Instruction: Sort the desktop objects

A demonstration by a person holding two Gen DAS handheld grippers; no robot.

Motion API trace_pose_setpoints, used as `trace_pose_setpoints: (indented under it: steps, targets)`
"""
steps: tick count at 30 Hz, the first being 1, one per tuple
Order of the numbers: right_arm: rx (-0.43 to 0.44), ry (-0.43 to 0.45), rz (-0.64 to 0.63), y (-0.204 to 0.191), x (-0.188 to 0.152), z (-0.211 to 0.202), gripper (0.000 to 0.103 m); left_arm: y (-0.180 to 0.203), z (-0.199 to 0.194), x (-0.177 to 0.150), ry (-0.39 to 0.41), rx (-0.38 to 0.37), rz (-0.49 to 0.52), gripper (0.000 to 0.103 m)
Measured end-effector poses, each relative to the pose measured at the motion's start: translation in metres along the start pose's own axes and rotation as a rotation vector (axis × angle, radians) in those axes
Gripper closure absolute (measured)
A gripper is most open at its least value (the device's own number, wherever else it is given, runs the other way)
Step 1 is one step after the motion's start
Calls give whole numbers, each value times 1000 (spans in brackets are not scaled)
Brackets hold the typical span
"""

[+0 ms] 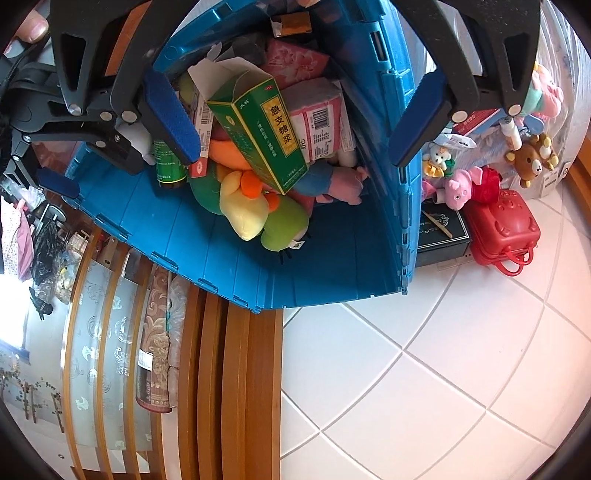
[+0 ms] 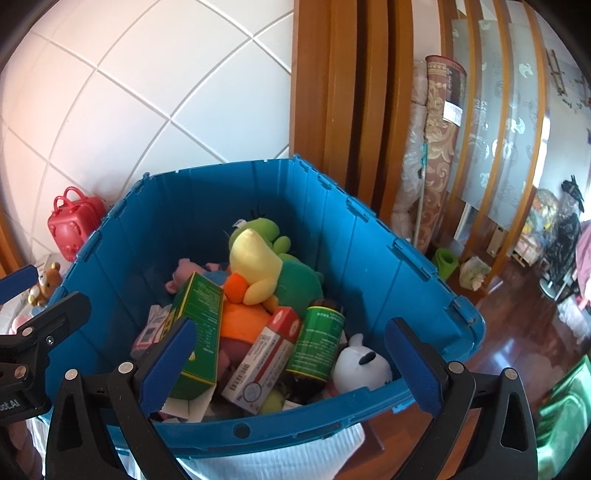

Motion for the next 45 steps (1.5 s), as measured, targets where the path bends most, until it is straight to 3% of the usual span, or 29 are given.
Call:
trace_pose_setpoints:
  steps: [9, 17, 45]
  targets:
    - [4, -5, 2, -3, 2, 5, 0, -3, 3, 0, -14, 11, 10, 0]
    - [-12, -21, -5, -1, -1, 5, 0, -3, 3, -2, -64, -23, -12, 0]
    - [-18, -25, 13, 6, -8, -3, 0, 2, -6, -8, -51, -3, -2, 0]
Point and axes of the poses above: each gripper's, at about its wrist camera, not at the fingertips, and z roughly the way its jaws point, y to its right, x to its top, the point moved 1 cm from there along z, roughly the way its jaws point, and after that the axes turned 6 degrees about y, right-handed, at the moved point
